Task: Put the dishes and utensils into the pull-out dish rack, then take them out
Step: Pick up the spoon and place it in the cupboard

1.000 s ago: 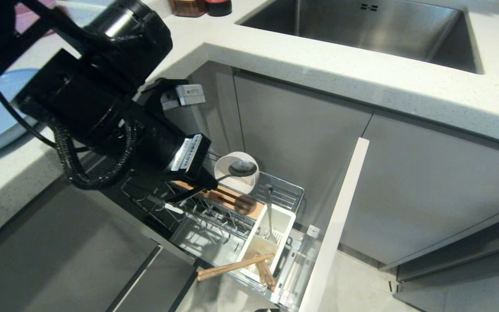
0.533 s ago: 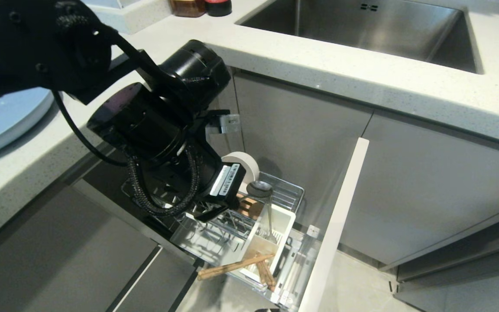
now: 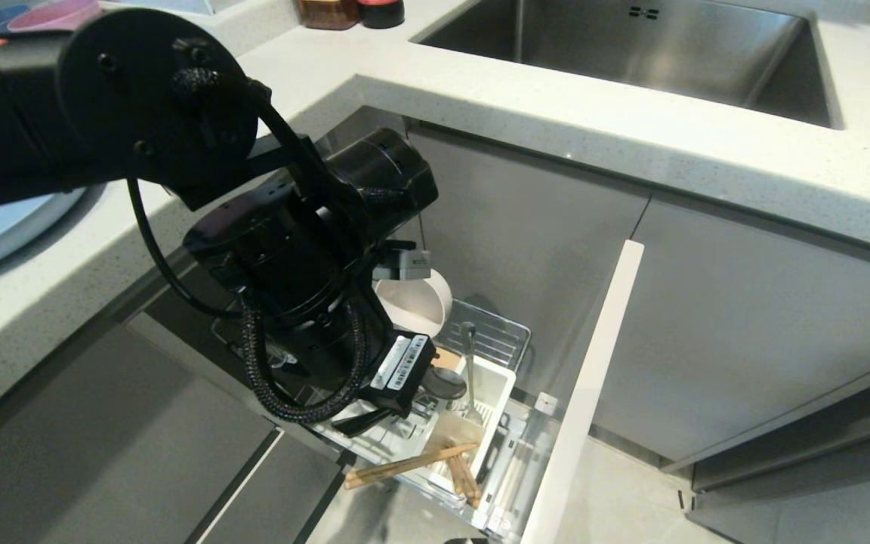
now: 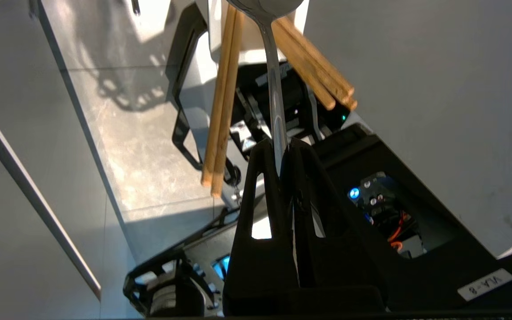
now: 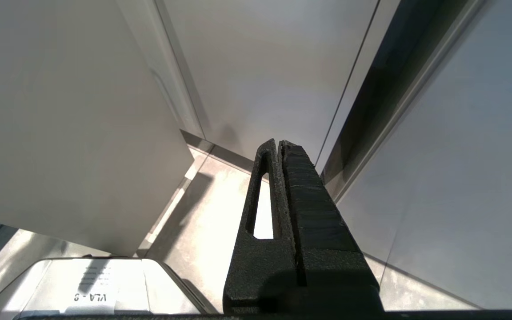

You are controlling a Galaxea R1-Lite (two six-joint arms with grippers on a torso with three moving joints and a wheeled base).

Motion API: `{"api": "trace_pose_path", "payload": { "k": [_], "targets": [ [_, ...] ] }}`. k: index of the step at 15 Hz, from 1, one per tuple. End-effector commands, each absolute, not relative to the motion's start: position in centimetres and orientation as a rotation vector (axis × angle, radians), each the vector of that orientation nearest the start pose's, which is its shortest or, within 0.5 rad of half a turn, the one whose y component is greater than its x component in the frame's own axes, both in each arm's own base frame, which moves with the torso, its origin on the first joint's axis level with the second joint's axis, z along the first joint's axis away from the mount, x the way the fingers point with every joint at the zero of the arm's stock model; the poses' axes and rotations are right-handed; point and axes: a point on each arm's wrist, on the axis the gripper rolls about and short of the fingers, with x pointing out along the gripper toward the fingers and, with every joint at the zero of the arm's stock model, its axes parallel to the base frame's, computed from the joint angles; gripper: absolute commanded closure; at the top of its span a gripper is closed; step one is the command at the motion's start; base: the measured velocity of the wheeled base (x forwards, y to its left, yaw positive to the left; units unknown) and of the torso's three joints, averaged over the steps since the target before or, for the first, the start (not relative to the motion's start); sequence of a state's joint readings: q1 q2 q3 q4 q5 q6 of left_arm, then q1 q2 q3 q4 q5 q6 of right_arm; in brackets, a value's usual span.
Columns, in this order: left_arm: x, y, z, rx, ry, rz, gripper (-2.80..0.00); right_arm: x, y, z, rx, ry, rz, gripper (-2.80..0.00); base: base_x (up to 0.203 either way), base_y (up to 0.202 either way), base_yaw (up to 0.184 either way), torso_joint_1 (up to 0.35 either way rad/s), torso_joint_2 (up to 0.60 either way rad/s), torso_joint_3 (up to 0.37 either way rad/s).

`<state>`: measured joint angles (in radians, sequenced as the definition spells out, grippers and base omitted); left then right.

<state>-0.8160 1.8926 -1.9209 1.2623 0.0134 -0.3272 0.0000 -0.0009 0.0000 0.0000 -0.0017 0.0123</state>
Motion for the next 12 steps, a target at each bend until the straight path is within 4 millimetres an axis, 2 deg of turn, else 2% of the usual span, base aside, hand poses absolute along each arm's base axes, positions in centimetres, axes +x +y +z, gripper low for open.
{"api": "trace_pose_path", "payload": {
  "k": [1,6,12],
  "targets": [
    [20.5,-21.8,26.9,0.231,1.247,-0.49,0.0,-2.3,0.0,7.5,0.012,0.002,-0.002,0.0,0.0,0.0,0.0,0.0,0.0,0.0],
    [20.1,-22.1,26.7,0.248,1.268,-0.502,0.0,-2.3,0.0,7.5,0.012,0.001,-0.002,0.0,0.0,0.0,0.0,0.0,0.0,0.0],
    [21.1,-23.5,24.7,0.285,1.331,-0.48,0.0,-2.3,0.0,7.5,0.012,0.002,-0.002,0.0,0.0,0.0,0.0,0.0,0.0,0.0]
  ]
}}
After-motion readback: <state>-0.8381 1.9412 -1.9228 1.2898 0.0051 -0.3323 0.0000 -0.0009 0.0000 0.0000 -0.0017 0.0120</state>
